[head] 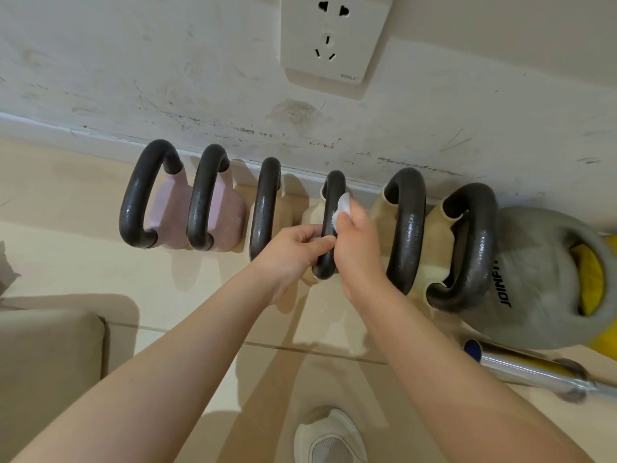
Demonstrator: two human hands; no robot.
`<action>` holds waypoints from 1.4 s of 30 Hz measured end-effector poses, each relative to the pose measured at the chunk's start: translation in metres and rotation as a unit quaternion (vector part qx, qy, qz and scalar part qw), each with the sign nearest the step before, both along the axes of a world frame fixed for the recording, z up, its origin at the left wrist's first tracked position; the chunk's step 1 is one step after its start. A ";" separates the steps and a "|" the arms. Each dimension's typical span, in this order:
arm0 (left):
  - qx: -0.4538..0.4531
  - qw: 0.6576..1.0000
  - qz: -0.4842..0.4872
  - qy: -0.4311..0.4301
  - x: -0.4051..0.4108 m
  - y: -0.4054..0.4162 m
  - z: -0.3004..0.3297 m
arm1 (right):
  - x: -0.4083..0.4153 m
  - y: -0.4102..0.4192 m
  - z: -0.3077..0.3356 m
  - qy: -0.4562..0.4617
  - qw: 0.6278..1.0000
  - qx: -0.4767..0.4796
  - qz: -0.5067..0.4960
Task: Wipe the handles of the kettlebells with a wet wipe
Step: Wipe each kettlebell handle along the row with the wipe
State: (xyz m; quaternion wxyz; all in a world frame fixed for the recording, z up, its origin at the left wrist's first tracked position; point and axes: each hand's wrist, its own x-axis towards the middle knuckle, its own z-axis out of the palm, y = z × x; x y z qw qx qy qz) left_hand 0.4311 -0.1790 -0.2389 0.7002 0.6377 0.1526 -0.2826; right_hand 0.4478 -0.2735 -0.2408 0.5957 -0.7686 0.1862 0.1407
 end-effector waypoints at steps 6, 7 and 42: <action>0.034 0.999 0.006 0.014 0.004 -0.003 0.003 | -0.037 -0.055 0.038 -0.016 0.999 0.036 0.022; 0.062 0.998 0.008 0.015 0.005 -0.006 0.004 | -0.038 -0.065 0.049 -0.032 0.997 0.066 -0.027; 0.026 0.997 -0.070 -0.017 0.010 -0.081 0.032 | -0.029 -0.091 0.019 0.084 0.987 0.110 -0.081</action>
